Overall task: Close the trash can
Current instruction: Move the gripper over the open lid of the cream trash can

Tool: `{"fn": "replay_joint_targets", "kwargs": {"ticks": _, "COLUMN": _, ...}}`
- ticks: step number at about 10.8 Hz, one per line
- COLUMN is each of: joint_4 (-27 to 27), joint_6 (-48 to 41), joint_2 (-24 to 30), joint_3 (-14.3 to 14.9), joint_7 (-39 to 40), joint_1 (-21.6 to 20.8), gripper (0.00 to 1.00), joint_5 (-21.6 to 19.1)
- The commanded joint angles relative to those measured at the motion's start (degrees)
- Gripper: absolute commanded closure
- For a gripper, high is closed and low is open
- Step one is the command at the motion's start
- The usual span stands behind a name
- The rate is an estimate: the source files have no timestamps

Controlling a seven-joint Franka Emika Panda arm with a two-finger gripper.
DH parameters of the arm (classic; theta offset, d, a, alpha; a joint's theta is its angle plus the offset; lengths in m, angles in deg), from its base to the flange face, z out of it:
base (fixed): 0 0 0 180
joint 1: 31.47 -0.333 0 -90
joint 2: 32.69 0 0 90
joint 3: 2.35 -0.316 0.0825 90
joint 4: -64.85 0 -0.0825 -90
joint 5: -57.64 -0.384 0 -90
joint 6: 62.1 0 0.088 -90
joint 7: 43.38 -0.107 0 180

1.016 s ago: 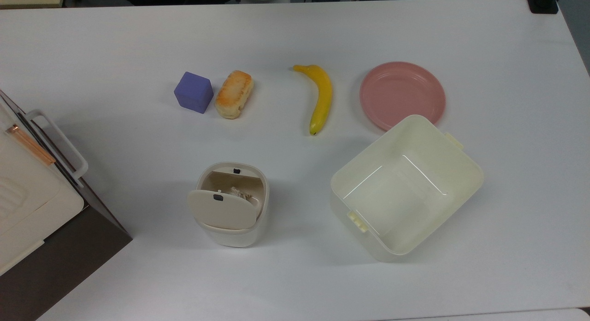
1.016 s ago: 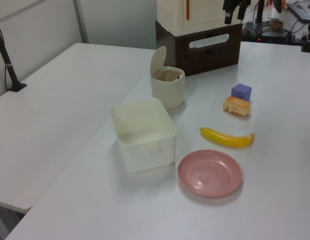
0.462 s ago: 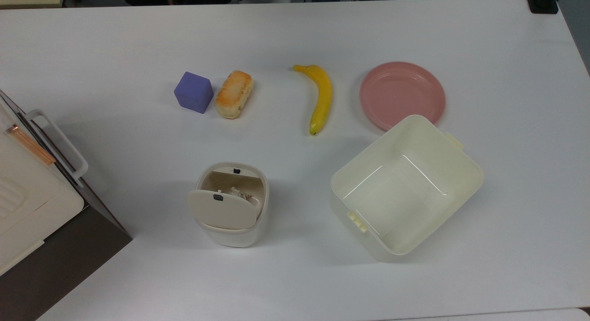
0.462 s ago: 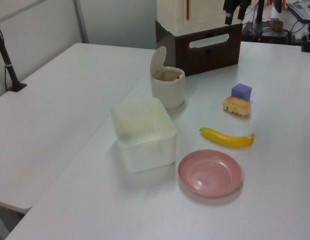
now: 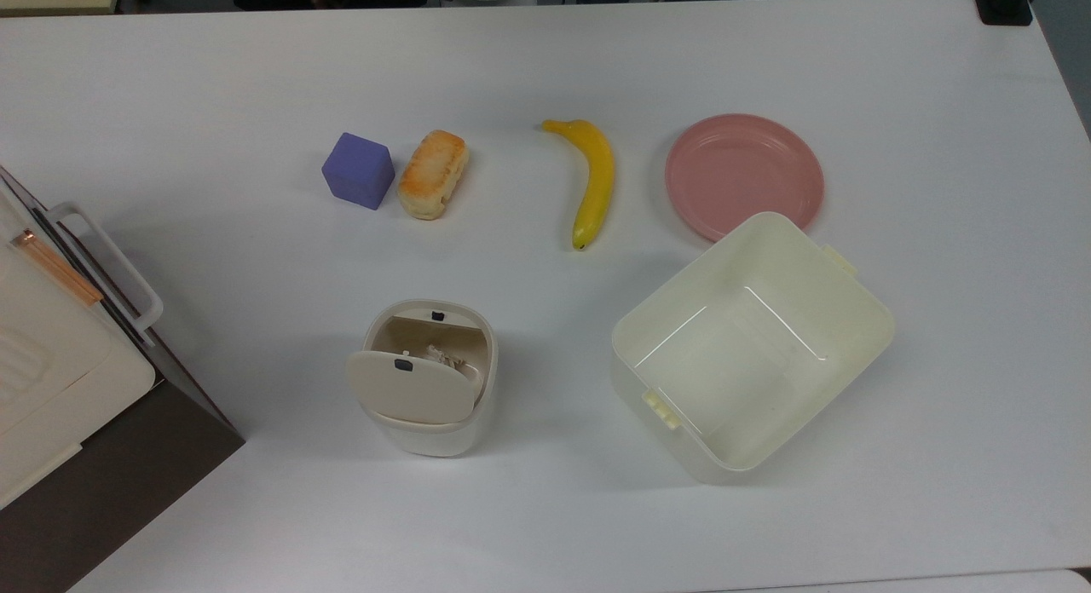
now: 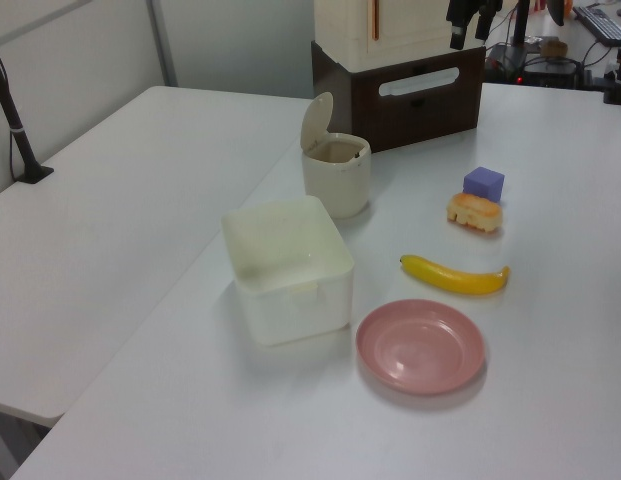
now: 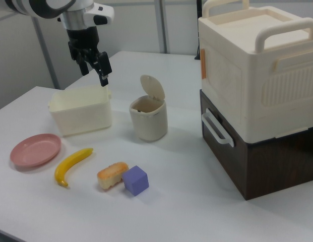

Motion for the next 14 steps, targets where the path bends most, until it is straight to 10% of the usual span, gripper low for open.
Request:
{"fn": "replay_joint_targets", "kwargs": {"ticks": 1, "joint_4": 0.23, "joint_6": -0.24, "joint_2": 0.45, "joint_3": 0.20, "joint_7": 0.44, "joint_1": -0.58, "gripper": 0.08, "joint_5": 1.37}}
{"fn": "replay_joint_targets", "kwargs": {"ticks": 2, "joint_4": 0.15, "joint_6": 2.81, "joint_2": -0.25, "joint_3": 0.11, "joint_7": 0.18, "joint_1": -0.93, "gripper": 0.28, "joint_5": 2.67}}
{"fn": "replay_joint_targets", "kwargs": {"ticks": 4, "joint_4": -1.60, "joint_6": 7.57, "joint_2": -4.53, "joint_3": 0.20, "joint_7": 0.26, "joint_1": -4.26, "gripper": 1.00, "joint_5": 6.27}}
{"fn": "replay_joint_targets", "kwargs": {"ticks": 14, "joint_4": -14.27, "joint_6": 36.05, "joint_2": -26.09, "joint_3": 0.46, "joint_7": -18.62, "joint_1": -9.90, "gripper": 1.00, "joint_5": 22.72}}
